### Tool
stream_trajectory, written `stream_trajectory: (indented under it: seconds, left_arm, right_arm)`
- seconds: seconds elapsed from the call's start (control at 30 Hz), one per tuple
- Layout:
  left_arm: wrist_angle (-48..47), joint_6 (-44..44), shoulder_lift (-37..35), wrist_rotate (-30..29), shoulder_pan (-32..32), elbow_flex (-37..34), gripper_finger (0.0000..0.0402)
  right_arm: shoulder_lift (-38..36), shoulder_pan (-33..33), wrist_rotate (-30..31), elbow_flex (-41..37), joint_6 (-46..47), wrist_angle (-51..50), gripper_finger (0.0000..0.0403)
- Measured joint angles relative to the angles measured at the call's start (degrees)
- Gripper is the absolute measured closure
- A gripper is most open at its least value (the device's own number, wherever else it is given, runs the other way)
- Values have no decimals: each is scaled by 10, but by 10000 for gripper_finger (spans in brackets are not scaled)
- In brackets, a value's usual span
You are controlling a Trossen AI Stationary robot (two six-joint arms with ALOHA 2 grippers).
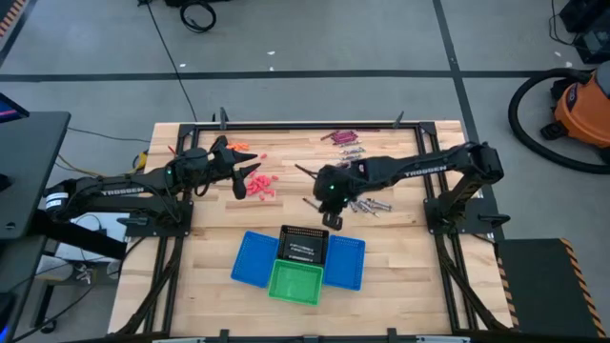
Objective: Sort crayons
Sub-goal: Put the black crayon into the black bin
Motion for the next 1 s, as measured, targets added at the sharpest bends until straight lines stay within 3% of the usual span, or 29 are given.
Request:
stream_trajectory:
  seconds: [0.23, 0.5, 0.83, 1.0]
  left_arm:
    - [0, -12, 0, 0, -1, 0, 260]
    - [0, -13, 0, 1, -1, 0, 260]
    - [0, -13, 0, 1, -1, 0, 260]
    - [-1, -12, 0, 1, -1, 0, 260]
  right_arm:
    - [74, 47, 9, -9, -6, 102, 387]
    - [154, 66, -38, -4, 7, 110, 387]
    - [150, 63, -46, -3, 17, 109, 337]
    - [111, 52, -48, -3, 17, 90, 321]
